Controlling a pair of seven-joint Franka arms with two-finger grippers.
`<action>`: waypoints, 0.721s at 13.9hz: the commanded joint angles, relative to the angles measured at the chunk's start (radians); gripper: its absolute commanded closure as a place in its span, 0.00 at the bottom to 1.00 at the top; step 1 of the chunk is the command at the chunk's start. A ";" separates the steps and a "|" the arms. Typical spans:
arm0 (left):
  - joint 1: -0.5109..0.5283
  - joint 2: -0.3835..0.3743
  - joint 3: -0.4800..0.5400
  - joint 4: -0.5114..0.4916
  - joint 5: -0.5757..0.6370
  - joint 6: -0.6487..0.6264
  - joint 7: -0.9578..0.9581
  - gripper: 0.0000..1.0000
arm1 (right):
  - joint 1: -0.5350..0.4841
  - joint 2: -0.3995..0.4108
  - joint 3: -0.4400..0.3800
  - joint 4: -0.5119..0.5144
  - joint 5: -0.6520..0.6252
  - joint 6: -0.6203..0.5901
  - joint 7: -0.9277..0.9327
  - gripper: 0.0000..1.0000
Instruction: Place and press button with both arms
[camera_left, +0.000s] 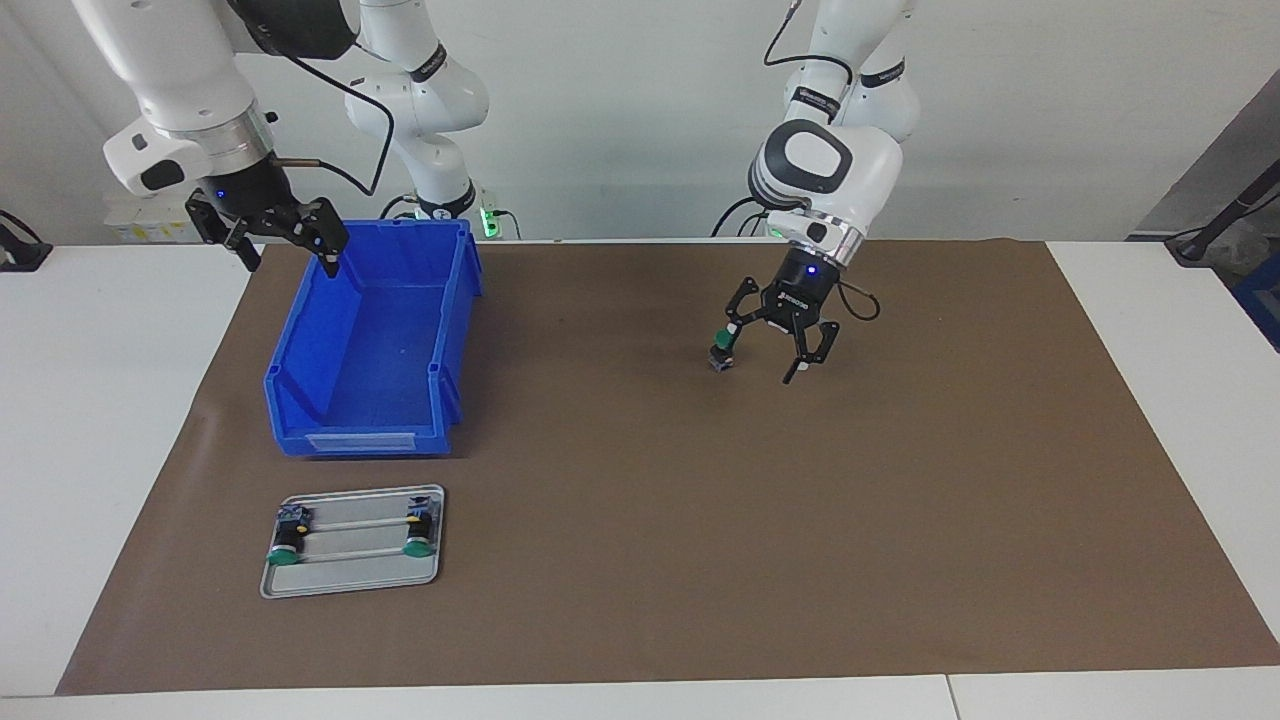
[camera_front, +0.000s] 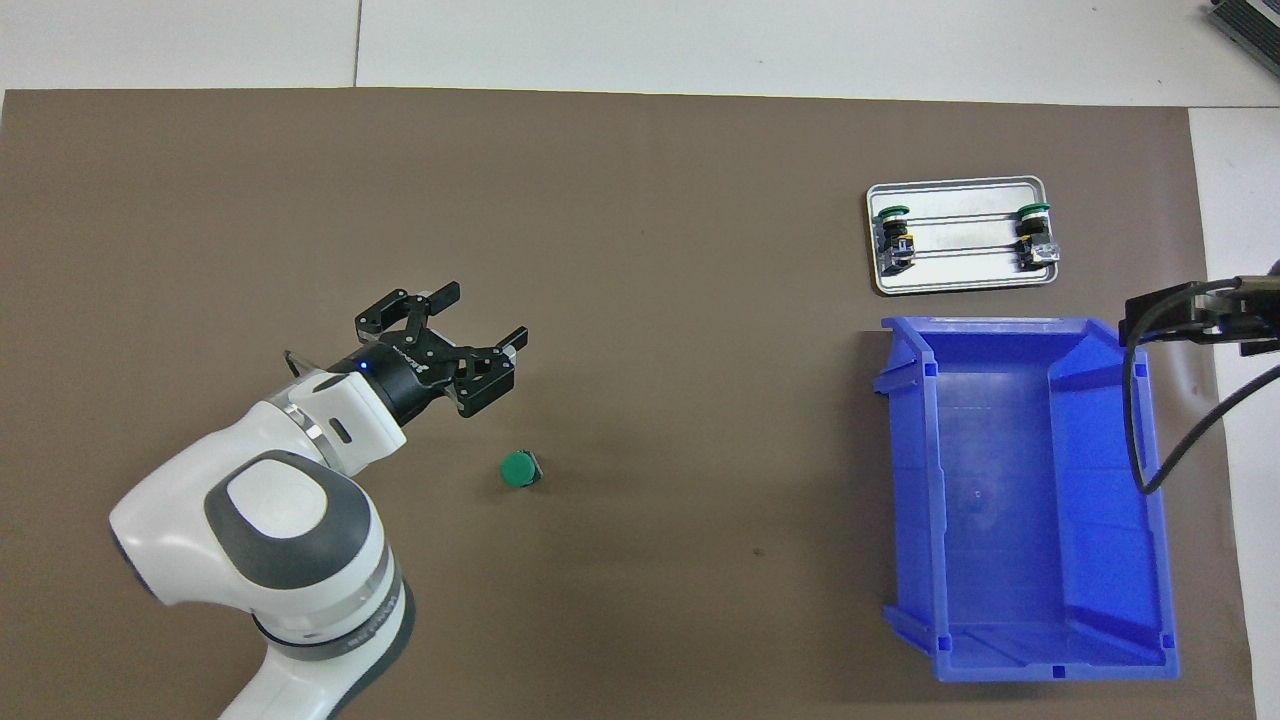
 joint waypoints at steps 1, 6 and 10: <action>-0.037 0.015 0.014 -0.009 0.012 0.138 -0.013 0.07 | -0.005 -0.014 0.006 -0.006 0.007 -0.009 0.005 0.00; 0.040 0.029 0.019 0.008 0.007 0.160 -0.012 0.24 | -0.005 -0.014 0.006 -0.008 0.007 -0.009 0.005 0.00; 0.193 0.035 0.025 0.086 0.012 -0.049 -0.012 0.28 | -0.005 -0.014 0.006 -0.008 0.007 -0.009 0.005 0.00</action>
